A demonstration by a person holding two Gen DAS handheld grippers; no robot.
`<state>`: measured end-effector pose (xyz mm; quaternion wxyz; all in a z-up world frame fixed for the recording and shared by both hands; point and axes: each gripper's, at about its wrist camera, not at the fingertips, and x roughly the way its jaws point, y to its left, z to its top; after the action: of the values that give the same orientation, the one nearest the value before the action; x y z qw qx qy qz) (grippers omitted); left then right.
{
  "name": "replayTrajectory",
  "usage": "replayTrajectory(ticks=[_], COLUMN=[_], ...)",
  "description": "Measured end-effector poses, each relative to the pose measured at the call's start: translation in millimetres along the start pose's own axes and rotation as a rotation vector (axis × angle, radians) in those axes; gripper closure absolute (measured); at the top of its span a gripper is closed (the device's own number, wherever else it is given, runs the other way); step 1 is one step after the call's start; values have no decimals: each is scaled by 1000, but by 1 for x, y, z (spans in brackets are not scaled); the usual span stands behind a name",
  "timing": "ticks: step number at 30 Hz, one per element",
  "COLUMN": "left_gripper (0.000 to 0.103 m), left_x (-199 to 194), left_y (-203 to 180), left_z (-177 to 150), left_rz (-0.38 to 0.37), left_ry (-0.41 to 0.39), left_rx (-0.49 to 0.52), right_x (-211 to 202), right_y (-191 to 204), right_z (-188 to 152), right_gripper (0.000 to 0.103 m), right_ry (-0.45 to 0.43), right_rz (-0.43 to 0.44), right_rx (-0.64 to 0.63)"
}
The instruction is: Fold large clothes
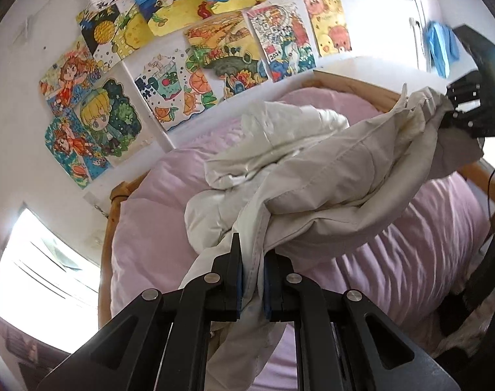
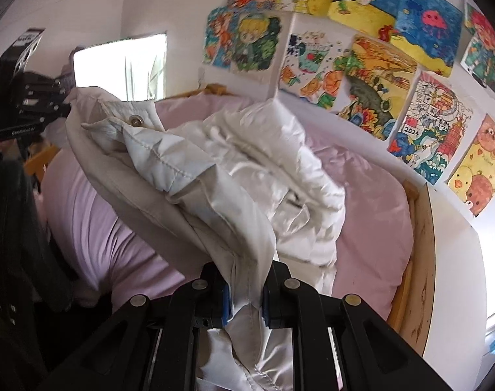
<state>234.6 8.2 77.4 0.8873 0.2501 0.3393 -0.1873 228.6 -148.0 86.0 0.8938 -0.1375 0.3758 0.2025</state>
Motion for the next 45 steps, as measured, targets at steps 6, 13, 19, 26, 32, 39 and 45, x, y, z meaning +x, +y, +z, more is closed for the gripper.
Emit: replayTrajectory(ticks=[6, 13, 19, 26, 32, 39, 45], left_gripper=[94, 94, 94, 94, 94, 94, 94], left_x=[16, 44, 57, 64, 79, 131, 197], left_y=[27, 62, 76, 87, 104, 120, 143], left_z=[28, 55, 65, 73, 88, 107, 113], left_rz=[-30, -73, -83, -92, -132, -168, -264], left_ry=[1, 31, 15, 14, 73, 132, 258], left_rx=[-54, -141, -149, -169, -227, -254, -314], right_x=[14, 37, 48, 52, 67, 124, 182], right_y=[-28, -53, -68, -79, -97, -130, -174], right_z=[31, 58, 68, 79, 91, 105, 110], right_gripper=[89, 88, 87, 87, 82, 80, 74], right_ry=[-31, -39, -50, -36, 11, 116, 232], right_rz=[-17, -11, -8, 17, 56, 90, 246], right_rx=[7, 21, 17, 26, 66, 91, 198])
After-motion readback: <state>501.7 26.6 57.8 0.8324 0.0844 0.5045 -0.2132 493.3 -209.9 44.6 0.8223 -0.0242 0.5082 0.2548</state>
